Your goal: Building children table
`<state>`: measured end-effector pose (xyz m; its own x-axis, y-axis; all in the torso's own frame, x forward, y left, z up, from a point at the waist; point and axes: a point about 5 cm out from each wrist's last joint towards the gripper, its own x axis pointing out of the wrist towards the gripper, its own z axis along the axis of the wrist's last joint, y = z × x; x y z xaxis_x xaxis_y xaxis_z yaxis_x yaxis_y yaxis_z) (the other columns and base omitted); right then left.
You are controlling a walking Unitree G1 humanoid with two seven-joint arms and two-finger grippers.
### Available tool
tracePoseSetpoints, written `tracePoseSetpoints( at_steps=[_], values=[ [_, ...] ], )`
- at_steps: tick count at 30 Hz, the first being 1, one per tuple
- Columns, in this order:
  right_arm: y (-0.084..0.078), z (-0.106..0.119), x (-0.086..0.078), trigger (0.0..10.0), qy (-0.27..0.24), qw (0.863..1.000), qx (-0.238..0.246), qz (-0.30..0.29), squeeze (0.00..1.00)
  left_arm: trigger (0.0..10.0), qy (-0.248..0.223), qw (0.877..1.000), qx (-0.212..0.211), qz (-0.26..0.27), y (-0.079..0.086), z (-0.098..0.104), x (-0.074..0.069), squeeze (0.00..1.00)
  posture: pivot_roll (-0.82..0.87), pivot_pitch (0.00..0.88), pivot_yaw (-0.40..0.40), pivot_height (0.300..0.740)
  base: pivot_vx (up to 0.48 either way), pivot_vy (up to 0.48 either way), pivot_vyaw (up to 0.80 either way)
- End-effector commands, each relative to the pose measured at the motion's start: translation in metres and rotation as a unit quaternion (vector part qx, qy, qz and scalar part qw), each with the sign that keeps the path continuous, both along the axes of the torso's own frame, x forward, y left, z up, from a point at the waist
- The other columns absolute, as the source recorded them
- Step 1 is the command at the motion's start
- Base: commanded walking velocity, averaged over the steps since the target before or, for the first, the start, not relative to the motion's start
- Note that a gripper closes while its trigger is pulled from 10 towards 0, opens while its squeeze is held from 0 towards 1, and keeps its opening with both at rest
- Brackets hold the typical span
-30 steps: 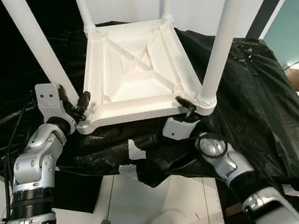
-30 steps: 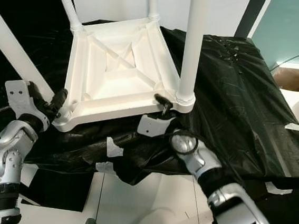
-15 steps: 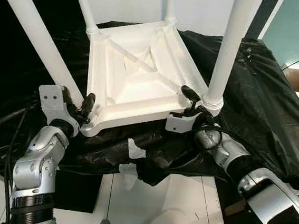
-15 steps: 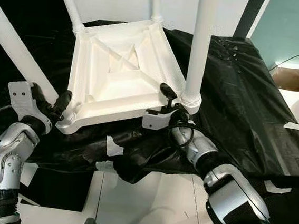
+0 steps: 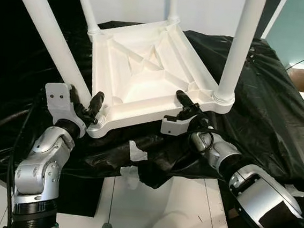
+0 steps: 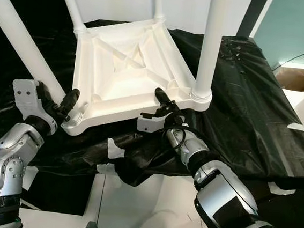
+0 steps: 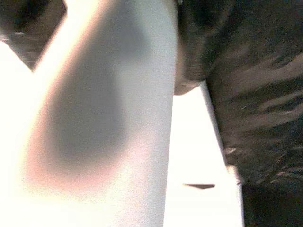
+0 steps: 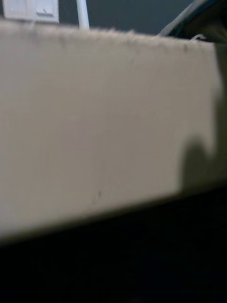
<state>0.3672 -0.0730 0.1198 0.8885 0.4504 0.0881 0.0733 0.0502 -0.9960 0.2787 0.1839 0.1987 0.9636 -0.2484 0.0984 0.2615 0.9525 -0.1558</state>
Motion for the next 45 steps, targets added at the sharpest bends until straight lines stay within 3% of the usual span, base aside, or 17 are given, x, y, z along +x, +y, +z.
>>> tracePoseSetpoints(
  at_steps=[1, 4, 5, 7, 8, 11, 12, 13, 18, 19, 32, 33, 34, 37, 40, 41, 45],
  values=[
    [0.001, 0.006, 0.003, 0.0, -0.005, 1.0, 0.005, -0.001, 0.0, 10.0, 0.001, 0.999, 0.018, -0.044, -0.009, -0.004, -0.003, 1.0, 0.09, 0.034, -0.039, 0.74, 0.0, 0.0, 0.0],
    [-0.001, 0.005, 0.004, 0.0, -0.011, 1.0, 0.004, -0.007, 0.0, 10.0, -0.002, 0.997, 0.057, -0.056, -0.009, -0.003, -0.006, 1.0, 0.08, 0.034, -0.038, 0.74, 0.0, 0.0, 0.0],
    [-0.002, 0.006, 0.004, 0.0, -0.015, 1.0, 0.006, -0.012, 0.0, 10.0, -0.005, 0.994, 0.079, -0.071, -0.01, -0.004, -0.01, 0.0, 0.08, 0.035, -0.038, 0.74, 0.0, 0.0, 0.0],
    [-0.002, 0.006, 0.005, 0.0, -0.017, 1.0, 0.007, -0.016, 0.0, 10.0, -0.007, 0.992, 0.093, -0.08, -0.01, -0.004, -0.012, 0.0, 0.08, 0.035, -0.038, 0.74, 0.0, 0.0, 0.0],
    [-0.003, 0.006, 0.005, 4.7, -0.021, 1.0, 0.011, -0.02, 0.0, 10.0, -0.009, 0.991, 0.088, -0.104, -0.011, -0.003, -0.019, 0.0, 0.08, 0.035, -0.038, 0.74, 0.0, 0.0, 0.0],
    [-0.003, 0.006, 0.005, 4.7, -0.024, 0.999, 0.014, -0.022, 0.0, 10.0, -0.01, 0.989, 0.083, -0.12, -0.011, -0.002, -0.024, 0.0, 0.08, 0.035, -0.038, 0.74, 0.0, 0.0, 0.0],
    [-0.002, 0.007, 0.005, 10.0, -0.023, 0.999, 0.017, -0.025, 0.0, 10.0, -0.02, 0.987, 0.059, -0.145, -0.009, 0.004, -0.033, 0.0, 0.08, 0.034, -0.041, 0.74, 0.0, 0.0, 0.0],
    [-0.002, 0.007, 0.005, 10.0, -0.023, 0.999, 0.017, -0.025, 0.0, 10.0, -0.02, 0.987, 0.059, -0.145, -0.009, 0.004, -0.033, 0.0, 0.08, 0.034, -0.041, 0.74, 0.0, 0.0, 0.0],
    [-0.001, 0.01, 0.007, 10.0, -0.022, 0.998, 0.047, -0.046, 0.0, 10.0, -0.052, 0.969, -0.014, -0.241, 0.001, 0.021, -0.075, 0.0, 0.08, 0.029, -0.046, 0.74, 0.0, 0.0, 0.0],
    [-0.003, 0.014, 0.01, 10.0, -0.017, 0.994, 0.089, -0.067, 0.0, 10.0, -0.049, 0.964, -0.021, -0.26, 0.002, 0.018, -0.086, 0.0, 0.09, 0.027, -0.053, 0.74, 0.0, 0.0, 0.0],
    [-0.006, 0.035, 0.015, 10.0, -0.031, 0.958, 0.262, -0.115, 0.0, 10.0, -0.035, 0.976, -0.078, -0.2, 0.019, 0.003, -0.1, 0.0, 0.1, 0.018, -0.074, 0.74, 0.0, 0.0, 0.0],
    [-0.006, 0.037, 0.015, 10.0, -0.034, 0.95, 0.285, -0.121, 0.0, 10.0, -0.025, 0.977, -0.086, -0.194, 0.02, 0.0, -0.101, 0.0, 0.1, 0.017, -0.077, 0.74, 0.0, 0.0, 0.0],
    [-0.006, 0.039, 0.014, 10.0, -0.029, 0.93, 0.343, -0.132, 0.0, 10.0, -0.011, 0.978, -0.094, -0.188, 0.021, -0.004, -0.101, 0.0, 0.1, 0.019, -0.082, 0.74, 0.0, 0.0, 0.0],
    [-0.006, 0.039, 0.013, 10.0, -0.026, 0.922, 0.363, -0.136, 0.0, 10.0, -0.007, 0.978, -0.097, -0.187, 0.021, -0.005, -0.102, 0.0, 0.1, 0.019, -0.082, 0.74, 0.0, 0.0, 0.0],
    [-0.008, 0.044, 0.013, 10.0, -0.009, 0.88, 0.454, -0.139, 0.0, 10.0, -0.006, 0.978, -0.102, -0.184, 0.02, -0.006, -0.101, 0.0, 0.1, 0.02, -0.084, 0.74, 0.0, 0.0, 0.0],
    [-0.008, 0.044, 0.013, 10.0, -0.009, 0.88, 0.454, -0.139, 0.0, 10.0, -0.006, 0.978, -0.102, -0.184, 0.02, -0.006, -0.101, 0.0, 0.1, 0.02, -0.084, 0.74, 0.0, 0.0, 0.0],
    [-0.007, 0.057, 0.014, 10.0, 0.008, 0.838, 0.536, -0.102, 0.0, 10.0, -0.006, 0.977, -0.108, -0.185, 0.017, -0.008, -0.1, 0.0, 0.09, 0.019, -0.082, 0.74, 0.0, 0.0, 0.0]
  ],
)
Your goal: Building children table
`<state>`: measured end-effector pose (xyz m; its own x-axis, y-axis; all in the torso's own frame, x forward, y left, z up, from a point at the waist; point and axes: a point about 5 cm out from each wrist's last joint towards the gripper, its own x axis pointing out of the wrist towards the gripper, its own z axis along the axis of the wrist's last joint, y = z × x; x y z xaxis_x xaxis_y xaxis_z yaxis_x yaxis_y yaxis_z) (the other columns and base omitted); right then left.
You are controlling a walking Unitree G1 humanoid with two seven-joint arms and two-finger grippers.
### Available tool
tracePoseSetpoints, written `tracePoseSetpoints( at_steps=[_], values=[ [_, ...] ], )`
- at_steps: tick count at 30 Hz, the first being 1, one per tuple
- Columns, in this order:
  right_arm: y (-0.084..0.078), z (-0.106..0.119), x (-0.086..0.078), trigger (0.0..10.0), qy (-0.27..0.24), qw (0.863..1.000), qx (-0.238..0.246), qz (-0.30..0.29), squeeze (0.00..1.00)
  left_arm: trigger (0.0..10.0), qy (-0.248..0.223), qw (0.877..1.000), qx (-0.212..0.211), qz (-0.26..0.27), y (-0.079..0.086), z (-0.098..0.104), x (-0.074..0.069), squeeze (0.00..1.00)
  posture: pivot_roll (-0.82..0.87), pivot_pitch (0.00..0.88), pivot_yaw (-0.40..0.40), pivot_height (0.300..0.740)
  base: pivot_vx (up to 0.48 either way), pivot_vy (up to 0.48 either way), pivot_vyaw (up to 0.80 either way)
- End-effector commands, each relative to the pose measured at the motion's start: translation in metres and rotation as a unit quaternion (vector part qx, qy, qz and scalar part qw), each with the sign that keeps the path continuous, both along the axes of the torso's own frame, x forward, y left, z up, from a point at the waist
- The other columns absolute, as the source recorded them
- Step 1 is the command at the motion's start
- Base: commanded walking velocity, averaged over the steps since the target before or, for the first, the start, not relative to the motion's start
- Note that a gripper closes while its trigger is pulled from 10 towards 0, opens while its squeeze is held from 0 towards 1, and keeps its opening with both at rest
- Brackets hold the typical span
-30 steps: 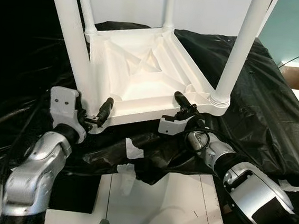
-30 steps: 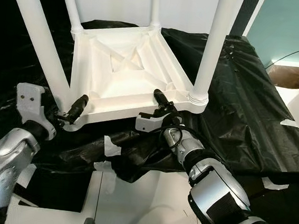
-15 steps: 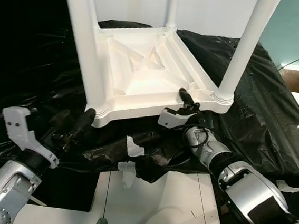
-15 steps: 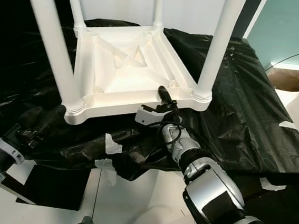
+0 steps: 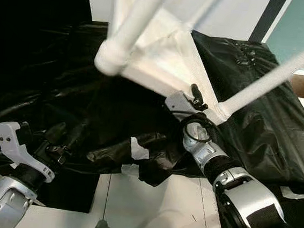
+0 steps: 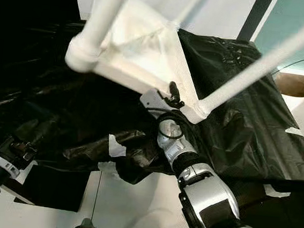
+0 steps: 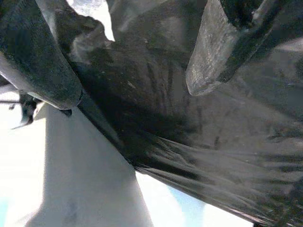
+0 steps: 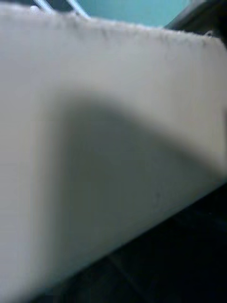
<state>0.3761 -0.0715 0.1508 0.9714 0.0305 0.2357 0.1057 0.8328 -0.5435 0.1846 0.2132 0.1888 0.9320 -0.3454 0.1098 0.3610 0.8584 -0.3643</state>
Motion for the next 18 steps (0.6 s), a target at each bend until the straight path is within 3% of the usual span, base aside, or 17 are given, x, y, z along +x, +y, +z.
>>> tracePoseSetpoints(
  at_steps=[1, 3, 4, 5, 7, 8, 10, 12, 15, 18],
  values=[
    [-0.008, 0.026, 0.005, 10.0, -0.051, 0.995, 0.081, -0.013, 0.0, 10.0, -0.045, 0.992, -0.01, -0.119, -0.012, 0.002, -0.006, 0.0, 0.09, 0.019, -0.082, 0.74, 0.0, 0.0, 0.0],
    [-0.008, 0.028, 0.005, 10.0, -0.053, 0.994, 0.09, -0.009, 0.0, 10.0, -0.045, 0.992, -0.011, -0.12, -0.012, 0.002, -0.006, 0.0, 0.09, 0.019, -0.082, 0.74, 0.0, 0.0, 0.0],
    [-0.005, 0.034, 0.004, 10.0, -0.057, 0.99, 0.131, 0.02, 0.0, 10.0, -0.045, 0.992, -0.011, -0.121, -0.014, 0.002, -0.004, 0.0, 0.09, 0.017, -0.081, 0.74, 0.0, 0.0, 0.0],
    [-0.005, 0.034, 0.004, 10.0, -0.057, 0.99, 0.131, 0.02, 0.0, 10.0, -0.045, 0.992, -0.011, -0.121, -0.014, 0.002, -0.004, 0.0, 0.09, 0.017, -0.081, 0.74, 0.0, 0.0, 0.0],
    [0.0, 0.046, 0.002, 10.0, -0.071, 0.978, 0.183, 0.076, 0.0, 10.0, -0.046, 0.991, -0.01, -0.123, -0.016, 0.002, -0.002, 0.0, 0.09, 0.017, -0.08, 0.74, 0.0, 0.0, 0.0],
    [0.0, 0.046, 0.002, 10.0, -0.071, 0.978, 0.183, 0.076, 0.0, 10.0, -0.046, 0.991, -0.01, -0.123, -0.016, 0.002, -0.002, 0.0, 0.09, 0.017, -0.08, 0.74, 0.0, 0.0, 0.0],
    [0.006, 0.053, -0.001, 10.0, -0.074, 0.964, 0.23, 0.113, 0.0, 10.0, -0.046, 0.991, -0.009, -0.126, -0.019, 0.001, 0.0, 0.0, 0.09, 0.017, -0.081, 0.74, 0.0, 0.0, 0.0],
    [0.006, 0.053, -0.001, 10.0, -0.074, 0.964, 0.23, 0.113, 0.0, 10.0, -0.046, 0.991, -0.009, -0.126, -0.019, 0.001, 0.0, 0.0, 0.09, 0.017, -0.081, 0.74, 0.0, 0.0, 0.0],
    [0.009, 0.054, -0.003, 10.0, -0.064, 0.94, 0.306, 0.137, 0.0, 10.0, -0.047, 0.99, -0.008, -0.131, -0.022, 0.002, 0.001, 0.0, 0.09, 0.017, -0.08, 0.74, 0.0, 0.0, 0.0],
    [0.011, 0.054, -0.004, 10.0, -0.058, 0.931, 0.329, 0.145, 0.0, 10.0, -0.049, 0.99, -0.007, -0.132, -0.022, 0.002, 0.002, 0.0, 0.09, 0.021, -0.072, 0.74, 0.0, 0.0, 0.0]
  ],
)
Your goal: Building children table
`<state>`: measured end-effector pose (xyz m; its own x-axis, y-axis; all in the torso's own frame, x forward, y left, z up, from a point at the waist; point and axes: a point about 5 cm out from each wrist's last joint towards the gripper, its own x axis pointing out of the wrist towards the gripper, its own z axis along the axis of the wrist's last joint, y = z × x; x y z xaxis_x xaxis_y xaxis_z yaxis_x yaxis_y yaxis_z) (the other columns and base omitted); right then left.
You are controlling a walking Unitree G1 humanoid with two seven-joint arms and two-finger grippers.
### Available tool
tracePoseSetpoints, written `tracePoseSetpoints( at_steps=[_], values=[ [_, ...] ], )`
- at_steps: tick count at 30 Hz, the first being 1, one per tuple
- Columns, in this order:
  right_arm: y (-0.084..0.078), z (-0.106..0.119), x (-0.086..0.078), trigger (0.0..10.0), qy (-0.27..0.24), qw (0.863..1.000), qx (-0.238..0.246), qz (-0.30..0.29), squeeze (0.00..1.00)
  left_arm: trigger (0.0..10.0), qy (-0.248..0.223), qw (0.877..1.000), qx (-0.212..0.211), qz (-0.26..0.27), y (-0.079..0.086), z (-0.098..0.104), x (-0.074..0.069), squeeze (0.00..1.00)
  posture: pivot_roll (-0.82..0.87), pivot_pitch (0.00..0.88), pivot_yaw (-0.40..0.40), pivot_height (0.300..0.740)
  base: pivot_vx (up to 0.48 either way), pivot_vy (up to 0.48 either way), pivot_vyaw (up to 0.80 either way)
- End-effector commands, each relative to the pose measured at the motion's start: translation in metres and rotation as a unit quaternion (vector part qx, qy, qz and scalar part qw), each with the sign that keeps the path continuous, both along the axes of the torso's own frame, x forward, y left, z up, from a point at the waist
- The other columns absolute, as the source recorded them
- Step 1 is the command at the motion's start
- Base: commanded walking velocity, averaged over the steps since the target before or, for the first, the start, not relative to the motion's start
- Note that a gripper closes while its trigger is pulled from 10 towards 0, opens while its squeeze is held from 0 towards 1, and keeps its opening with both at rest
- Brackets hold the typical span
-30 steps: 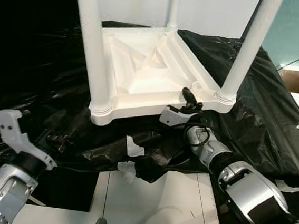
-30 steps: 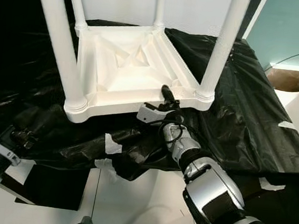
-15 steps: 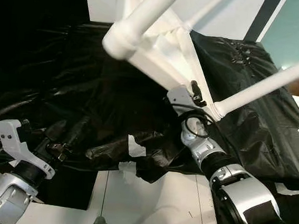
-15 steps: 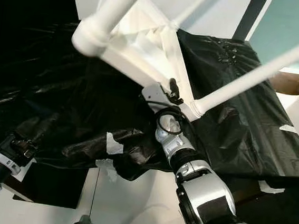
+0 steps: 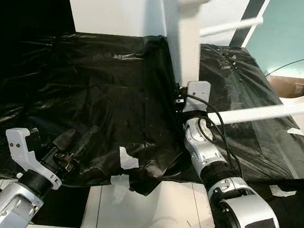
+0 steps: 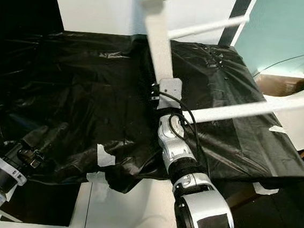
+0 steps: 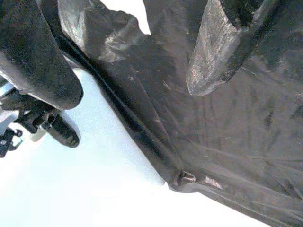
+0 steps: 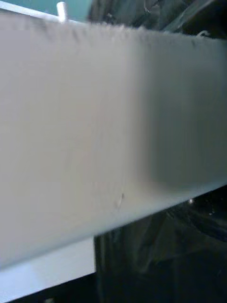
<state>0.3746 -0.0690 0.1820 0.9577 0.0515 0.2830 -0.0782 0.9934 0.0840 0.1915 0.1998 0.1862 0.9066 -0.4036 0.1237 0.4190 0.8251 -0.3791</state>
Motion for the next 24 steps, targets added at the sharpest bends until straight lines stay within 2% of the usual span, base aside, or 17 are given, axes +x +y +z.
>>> tracePoseSetpoints(
  at_steps=[1, 4, 6, 11, 12, 16, 18, 19, 20, 22, 24],
  values=[
    [0.009, 0.023, -0.003, 10.0, -0.06, 0.997, 0.024, 0.032, 0.0, 10.0, -0.046, 0.994, 0.003, -0.1, -0.009, 0.005, -0.005, 0.0, 0.1, 0.024, -0.07, 0.74, 0.0, 0.0, 0.0],
    [0.009, 0.023, -0.004, 10.0, -0.061, 0.997, 0.033, 0.034, 0.0, 10.0, -0.046, 0.994, 0.004, -0.101, -0.009, 0.005, -0.005, 0.0, 0.1, 0.025, -0.068, 0.74, 0.0, 0.0, 0.0],
    [0.008, 0.02, -0.004, 10.0, -0.048, 0.996, 0.061, 0.035, 0.0, 10.0, -0.046, 0.994, 0.006, -0.103, -0.01, 0.006, -0.004, 0.0, 0.1, 0.029, -0.06, 0.74, 0.0, 0.0, 0.0],
    [0.006, 0.017, -0.005, 10.0, -0.047, 0.996, 0.071, 0.036, 0.0, 10.0, -0.046, 0.993, 0.01, -0.108, -0.011, 0.007, -0.003, 0.0, 0.1, 0.039, -0.05, 0.74, 0.0, 0.0, 0.0],
    [0.004, 0.018, -0.006, 10.0, -0.051, 0.995, 0.072, 0.035, 1.0, 10.0, -0.046, 0.993, 0.011, -0.11, -0.011, 0.008, -0.003, 0.0, 0.1, 0.041, -0.043, 0.74, 0.0, 0.0, 0.0],
    [-0.004, 0.016, -0.011, 10.0, -0.064, 0.995, 0.067, 0.032, 1.0, 10.0, -0.049, 0.992, 0.014, -0.117, -0.013, 0.01, 0.0, 0.0, 0.09, 0.044, -0.033, 0.74, 0.0, 0.0, 0.0],
    [-0.008, 0.008, -0.015, 10.0, -0.058, 0.996, 0.06, 0.031, 1.0, 10.0, -0.05, 0.991, 0.016, -0.122, -0.014, 0.011, 0.001, 0.0, 0.09, 0.048, -0.03, 0.74, 0.0, 0.0, 0.0],
    [-0.012, 0.001, -0.019, 10.0, -0.051, 0.997, 0.054, 0.032, 0.19, 10.0, -0.051, 0.991, 0.017, -0.125, -0.014, 0.012, 0.002, 0.0, 0.09, 0.049, -0.028, 0.74, 0.0, 0.0, 0.0],
    [-0.016, -0.007, -0.024, 10.0, -0.043, 0.997, 0.049, 0.03, 0.0, 10.0, -0.052, 0.99, 0.018, -0.127, -0.014, 0.012, 0.002, 0.0, 0.09, 0.051, -0.026, 0.74, 0.0, 0.0, 0.0],
    [-0.018, -0.01, -0.026, 10.0, -0.041, 0.998, 0.046, 0.03, 0.0, 10.0, -0.052, 0.99, 0.019, -0.128, -0.014, 0.012, 0.002, 0.0, 0.09, 0.051, -0.025, 0.74, 0.0, 0.0, 0.0],
    [-0.03, -0.022, -0.032, 10.0, -0.025, 0.999, 0.033, 0.015, 0.0, 10.0, -0.052, 0.99, 0.02, -0.13, -0.014, 0.013, 0.002, 0.0, 0.09, 0.052, -0.022, 0.74, 0.0, 0.0, 0.0]
  ],
)
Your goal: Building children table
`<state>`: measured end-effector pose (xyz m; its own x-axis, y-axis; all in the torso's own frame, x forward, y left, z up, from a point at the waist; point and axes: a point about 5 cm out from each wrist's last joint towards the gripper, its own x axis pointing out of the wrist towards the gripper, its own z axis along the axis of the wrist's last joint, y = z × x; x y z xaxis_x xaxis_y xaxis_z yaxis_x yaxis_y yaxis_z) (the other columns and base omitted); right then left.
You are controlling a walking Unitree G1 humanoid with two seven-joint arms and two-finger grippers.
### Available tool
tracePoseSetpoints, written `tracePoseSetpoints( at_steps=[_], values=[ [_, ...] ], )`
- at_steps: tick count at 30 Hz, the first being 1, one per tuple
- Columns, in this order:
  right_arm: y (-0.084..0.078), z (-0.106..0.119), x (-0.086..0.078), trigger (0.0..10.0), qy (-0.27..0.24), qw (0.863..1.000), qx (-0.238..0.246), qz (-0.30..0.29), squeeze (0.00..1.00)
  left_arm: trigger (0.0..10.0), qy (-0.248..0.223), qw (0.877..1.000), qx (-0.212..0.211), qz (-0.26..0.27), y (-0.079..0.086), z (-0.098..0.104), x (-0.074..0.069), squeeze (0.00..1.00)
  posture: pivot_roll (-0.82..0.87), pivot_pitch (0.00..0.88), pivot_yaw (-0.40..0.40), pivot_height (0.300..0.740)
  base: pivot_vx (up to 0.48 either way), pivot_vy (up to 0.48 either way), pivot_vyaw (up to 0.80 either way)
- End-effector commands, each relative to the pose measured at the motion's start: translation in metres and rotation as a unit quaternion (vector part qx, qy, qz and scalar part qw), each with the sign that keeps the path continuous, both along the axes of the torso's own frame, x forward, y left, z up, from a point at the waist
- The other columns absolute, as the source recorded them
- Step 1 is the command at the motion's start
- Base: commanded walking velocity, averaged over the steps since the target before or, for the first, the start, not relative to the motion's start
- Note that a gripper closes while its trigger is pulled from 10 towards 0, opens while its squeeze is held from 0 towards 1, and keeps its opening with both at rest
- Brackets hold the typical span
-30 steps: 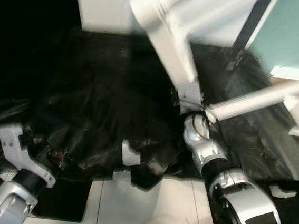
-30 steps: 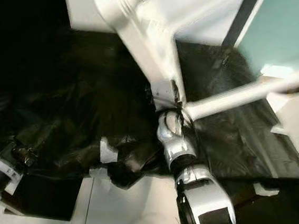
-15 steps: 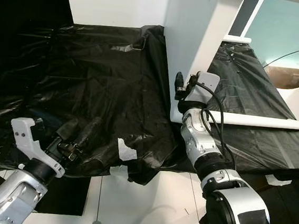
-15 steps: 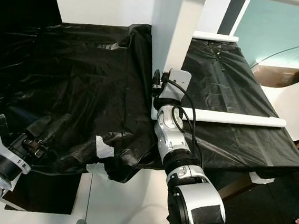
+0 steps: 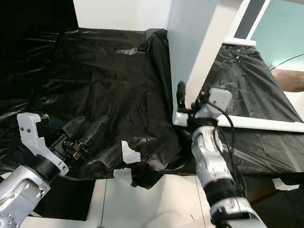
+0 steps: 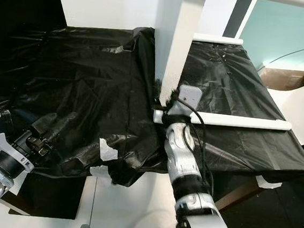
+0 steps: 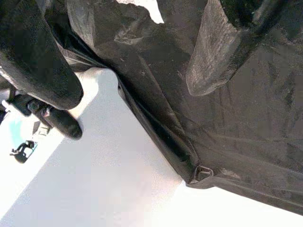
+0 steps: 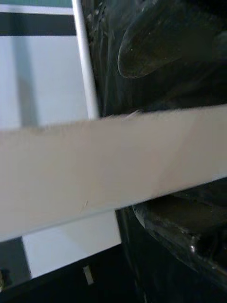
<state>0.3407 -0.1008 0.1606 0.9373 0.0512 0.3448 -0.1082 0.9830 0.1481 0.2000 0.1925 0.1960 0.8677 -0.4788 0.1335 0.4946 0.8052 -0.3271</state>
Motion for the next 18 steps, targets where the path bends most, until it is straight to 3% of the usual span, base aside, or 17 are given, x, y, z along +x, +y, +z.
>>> tracePoseSetpoints(
  at_steps=[1, 8, 10, 11, 15, 18],
  values=[
    [-0.012, -0.014, -0.005, 10.0, 0.028, 0.999, -0.023, -0.012, 0.0, 10.0, -0.033, 0.995, 0.003, -0.089, -0.006, 0.003, -0.004, 0.0, 0.08, 0.054, -0.02, 0.74, 0.0, 0.0, 0.0],
    [-0.033, -0.049, -0.032, 10.0, 0.084, 0.99, -0.095, 0.057, 0.0, 10.0, -0.041, 0.996, 0.06, -0.047, -0.009, 0.0, 0.019, 0.0, 0.07, 0.056, -0.021, 0.74, 0.0, 0.0, 0.0],
    [-0.033, -0.05, -0.034, 10.0, 0.088, 0.989, -0.1, 0.063, 0.0, 10.0, -0.04, 0.996, 0.066, -0.045, -0.01, 0.0, 0.021, 0.0, 0.07, 0.056, -0.021, 0.74, 0.0, 0.0, 0.0],
    [-0.043, -0.051, -0.039, 10.0, 0.09, 0.989, -0.105, 0.055, 0.0, 10.0, -0.038, 0.994, 0.092, -0.039, -0.013, -0.005, 0.03, 0.0, 0.06, 0.053, -0.017, 0.74, 0.0, 0.0, 0.0],
    [-0.068, -0.05, -0.043, 10.0, 0.096, 0.989, -0.108, 0.009, 0.0, 10.0, -0.041, 0.991, 0.121, -0.041, -0.026, -0.009, 0.038, 0.0, 0.05, 0.054, -0.015, 0.74, 0.0, 0.0, 0.0],
    [-0.068, -0.045, -0.039, 10.0, 0.096, 0.989, -0.105, 0.028, 0.0, 10.0, -0.045, 0.988, 0.138, -0.052, -0.037, -0.011, 0.041, 0.0, 0.05, 0.051, -0.007, 0.74, 0.0, 0.0, 0.0]
  ],
)
